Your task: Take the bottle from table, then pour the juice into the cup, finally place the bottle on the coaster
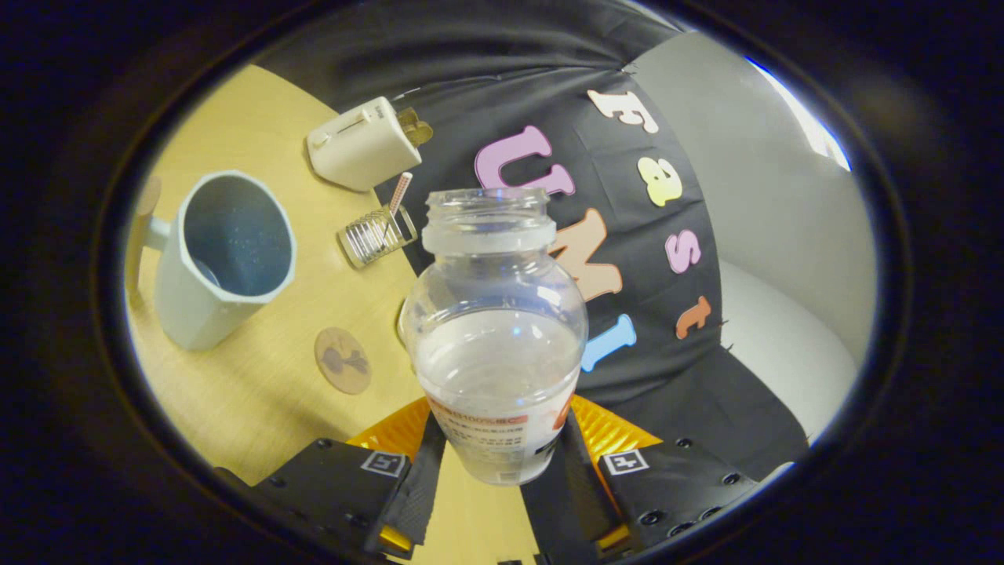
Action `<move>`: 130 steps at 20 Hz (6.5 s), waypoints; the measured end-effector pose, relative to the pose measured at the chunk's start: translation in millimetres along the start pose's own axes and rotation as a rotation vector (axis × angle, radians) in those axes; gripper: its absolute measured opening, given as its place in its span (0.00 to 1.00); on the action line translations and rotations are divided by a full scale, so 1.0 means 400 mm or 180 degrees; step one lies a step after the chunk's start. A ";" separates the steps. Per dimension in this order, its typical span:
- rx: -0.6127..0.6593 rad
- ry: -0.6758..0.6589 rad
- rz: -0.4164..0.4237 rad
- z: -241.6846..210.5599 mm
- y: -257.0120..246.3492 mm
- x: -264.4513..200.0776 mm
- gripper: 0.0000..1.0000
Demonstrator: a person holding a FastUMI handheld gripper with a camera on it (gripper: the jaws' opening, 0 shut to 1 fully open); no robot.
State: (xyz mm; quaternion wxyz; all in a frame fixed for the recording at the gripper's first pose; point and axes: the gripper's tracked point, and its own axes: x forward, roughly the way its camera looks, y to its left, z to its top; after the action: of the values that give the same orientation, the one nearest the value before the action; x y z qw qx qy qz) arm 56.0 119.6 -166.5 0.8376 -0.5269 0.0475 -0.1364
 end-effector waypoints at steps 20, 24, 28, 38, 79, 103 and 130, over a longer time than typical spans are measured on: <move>-0.1096 -0.0339 -0.0504 0.043 0.004 -0.018 0.75; -0.1120 -0.0361 -0.0532 0.050 0.002 -0.017 0.75; -0.1145 -0.0384 -0.0553 0.053 -0.003 -0.017 0.75; -0.1279 -0.0475 -0.0699 0.082 -0.032 -0.018 0.75; -0.1693 -0.0682 -0.1052 0.144 -0.107 -0.015 0.75; -0.1969 -0.0903 -0.1296 0.200 -0.146 -0.026 0.76; -0.2027 -0.1014 -0.1410 0.229 -0.166 -0.029 0.76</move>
State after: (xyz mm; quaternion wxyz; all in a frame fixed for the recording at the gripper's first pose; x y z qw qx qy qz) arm 53.4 175.3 -67.5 0.5801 -0.7715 -0.1574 -0.2085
